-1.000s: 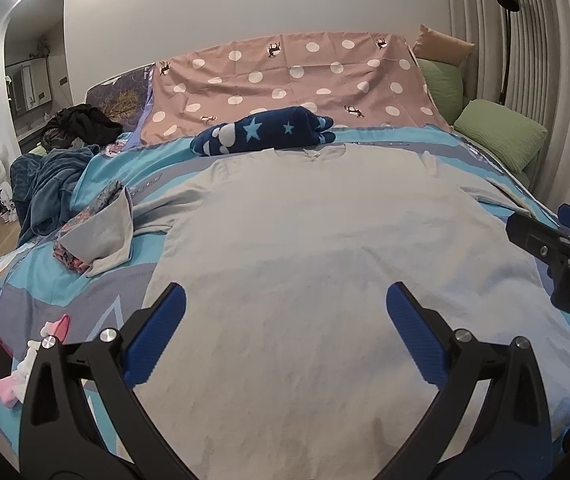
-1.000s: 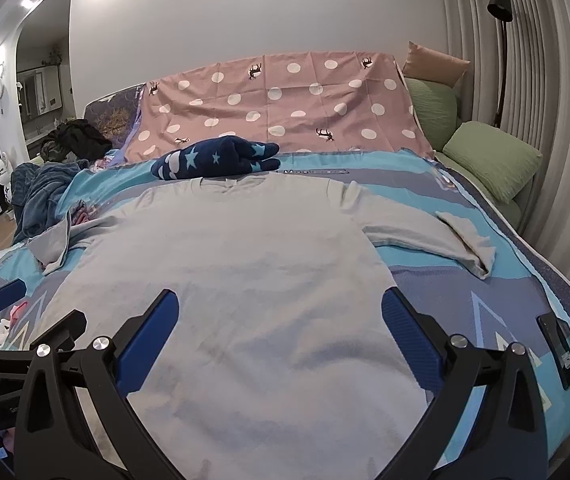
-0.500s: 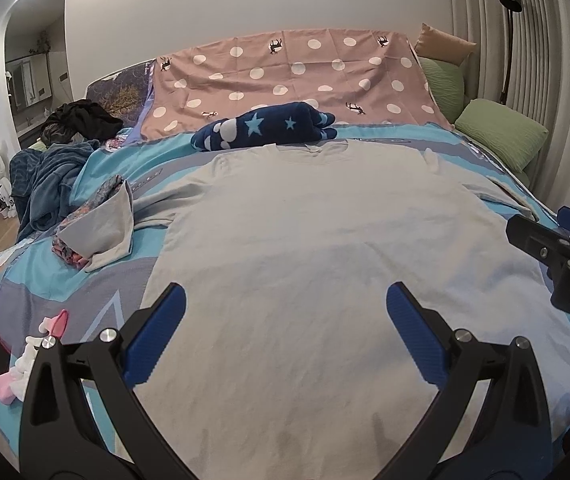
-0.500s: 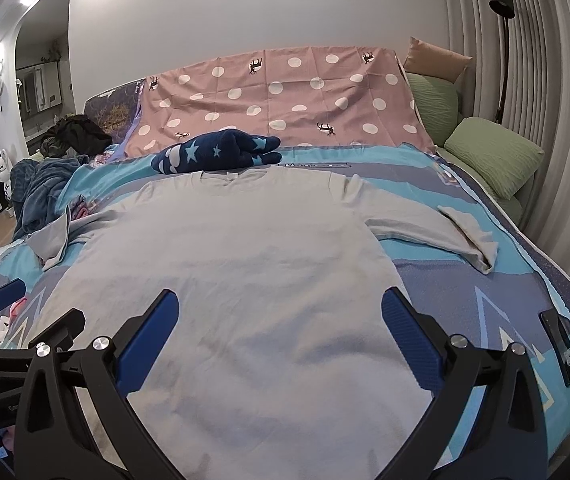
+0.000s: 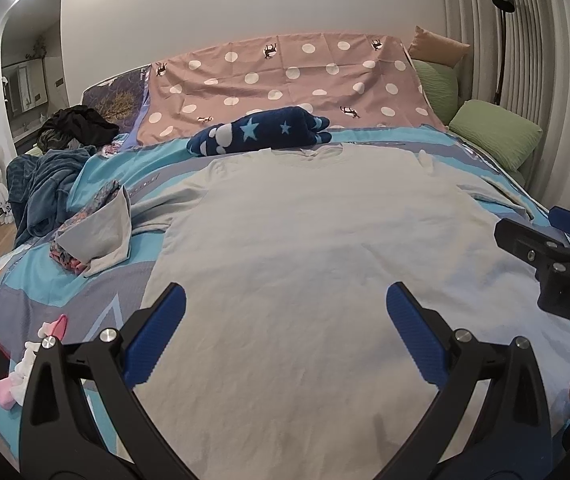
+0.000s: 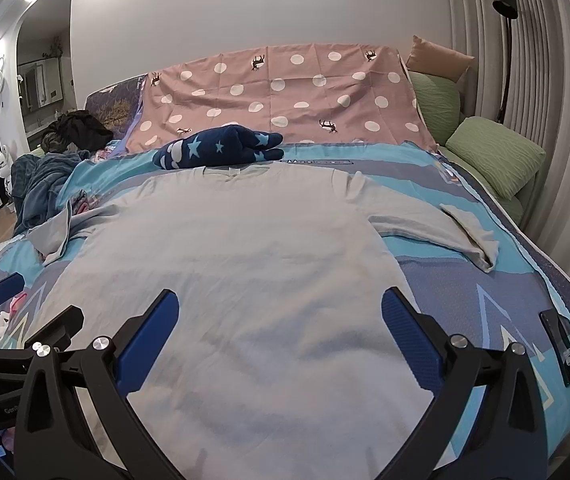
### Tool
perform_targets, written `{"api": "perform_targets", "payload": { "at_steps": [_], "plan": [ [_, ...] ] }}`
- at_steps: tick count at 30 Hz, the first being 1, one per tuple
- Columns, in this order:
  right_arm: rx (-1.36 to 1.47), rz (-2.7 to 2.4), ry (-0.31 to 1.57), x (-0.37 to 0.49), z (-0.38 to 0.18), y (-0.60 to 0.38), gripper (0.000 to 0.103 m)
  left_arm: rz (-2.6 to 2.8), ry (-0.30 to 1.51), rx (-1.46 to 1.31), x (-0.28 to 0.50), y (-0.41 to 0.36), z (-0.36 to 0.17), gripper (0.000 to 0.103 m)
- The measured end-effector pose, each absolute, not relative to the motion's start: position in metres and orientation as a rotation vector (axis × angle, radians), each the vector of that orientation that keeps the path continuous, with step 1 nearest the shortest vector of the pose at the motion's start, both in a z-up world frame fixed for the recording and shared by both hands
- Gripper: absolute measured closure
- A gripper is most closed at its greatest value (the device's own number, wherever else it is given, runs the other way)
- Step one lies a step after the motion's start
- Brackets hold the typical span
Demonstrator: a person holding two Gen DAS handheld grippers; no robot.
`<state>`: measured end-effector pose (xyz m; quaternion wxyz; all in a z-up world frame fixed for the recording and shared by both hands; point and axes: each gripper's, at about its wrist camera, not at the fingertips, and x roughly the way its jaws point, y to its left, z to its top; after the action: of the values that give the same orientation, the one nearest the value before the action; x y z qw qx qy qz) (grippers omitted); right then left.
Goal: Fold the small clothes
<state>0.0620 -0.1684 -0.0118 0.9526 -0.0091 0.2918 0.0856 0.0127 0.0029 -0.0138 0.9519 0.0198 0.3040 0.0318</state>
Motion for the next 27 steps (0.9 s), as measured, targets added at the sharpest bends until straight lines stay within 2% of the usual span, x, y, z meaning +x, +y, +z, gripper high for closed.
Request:
{"api": "perform_targets", "payload": {
  "at_steps": [23, 27],
  "plan": [
    [-0.056, 0.172, 0.626, 0.073, -0.012, -0.16, 0.001, 0.084, 0.667, 0.004, 0.022, 0.021, -0.023, 0.002],
    [-0.087, 0.176, 0.623, 0.076, -0.01, -0.154, 0.001, 0.092, 0.687, -0.027, 0.027, 0.037, -0.024, 0.007]
  ]
}}
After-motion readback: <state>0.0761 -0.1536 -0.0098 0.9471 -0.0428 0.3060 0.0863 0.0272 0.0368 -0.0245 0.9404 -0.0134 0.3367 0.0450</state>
